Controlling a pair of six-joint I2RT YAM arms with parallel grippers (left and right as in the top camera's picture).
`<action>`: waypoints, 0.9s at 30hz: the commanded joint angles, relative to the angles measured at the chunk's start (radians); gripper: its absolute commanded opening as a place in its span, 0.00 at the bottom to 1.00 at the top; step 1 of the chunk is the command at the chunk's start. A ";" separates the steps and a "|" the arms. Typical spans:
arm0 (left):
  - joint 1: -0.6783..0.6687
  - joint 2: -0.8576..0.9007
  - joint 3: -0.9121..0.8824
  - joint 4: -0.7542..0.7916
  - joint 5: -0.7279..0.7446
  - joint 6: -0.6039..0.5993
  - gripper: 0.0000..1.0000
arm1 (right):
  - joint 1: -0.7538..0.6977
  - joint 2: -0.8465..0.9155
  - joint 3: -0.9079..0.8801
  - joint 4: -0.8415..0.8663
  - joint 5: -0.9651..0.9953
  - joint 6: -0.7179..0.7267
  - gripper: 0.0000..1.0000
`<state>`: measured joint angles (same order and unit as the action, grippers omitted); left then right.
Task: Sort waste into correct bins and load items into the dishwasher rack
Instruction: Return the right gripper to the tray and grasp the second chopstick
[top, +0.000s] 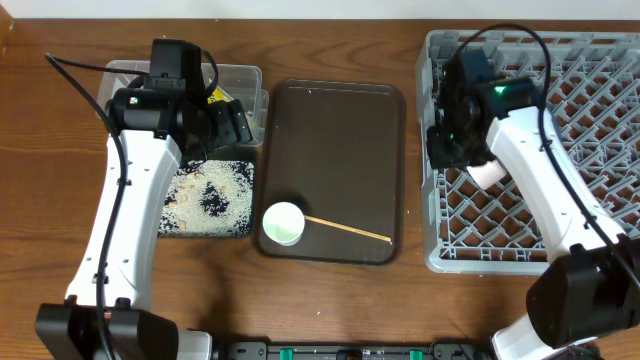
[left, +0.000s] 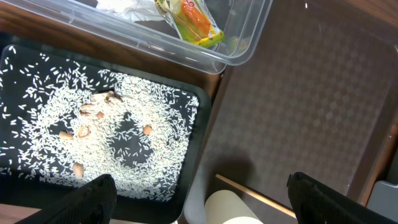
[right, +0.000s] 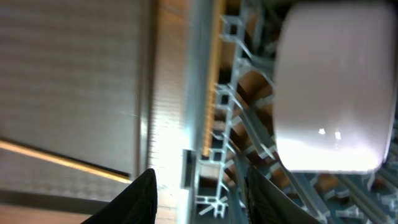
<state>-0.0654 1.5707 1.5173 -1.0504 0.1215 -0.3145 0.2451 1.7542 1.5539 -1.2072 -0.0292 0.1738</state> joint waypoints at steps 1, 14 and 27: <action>0.005 -0.016 0.011 -0.004 -0.002 0.002 0.91 | 0.051 -0.015 0.063 0.018 -0.133 -0.145 0.43; 0.005 -0.016 0.011 -0.004 -0.002 0.002 0.90 | 0.373 0.060 -0.142 0.191 -0.122 -0.295 0.40; 0.005 -0.016 0.011 -0.004 -0.002 0.002 0.90 | 0.457 0.071 -0.412 0.397 -0.124 -0.311 0.38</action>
<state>-0.0654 1.5707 1.5173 -1.0504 0.1215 -0.3145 0.6899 1.8263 1.1816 -0.8368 -0.1574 -0.1184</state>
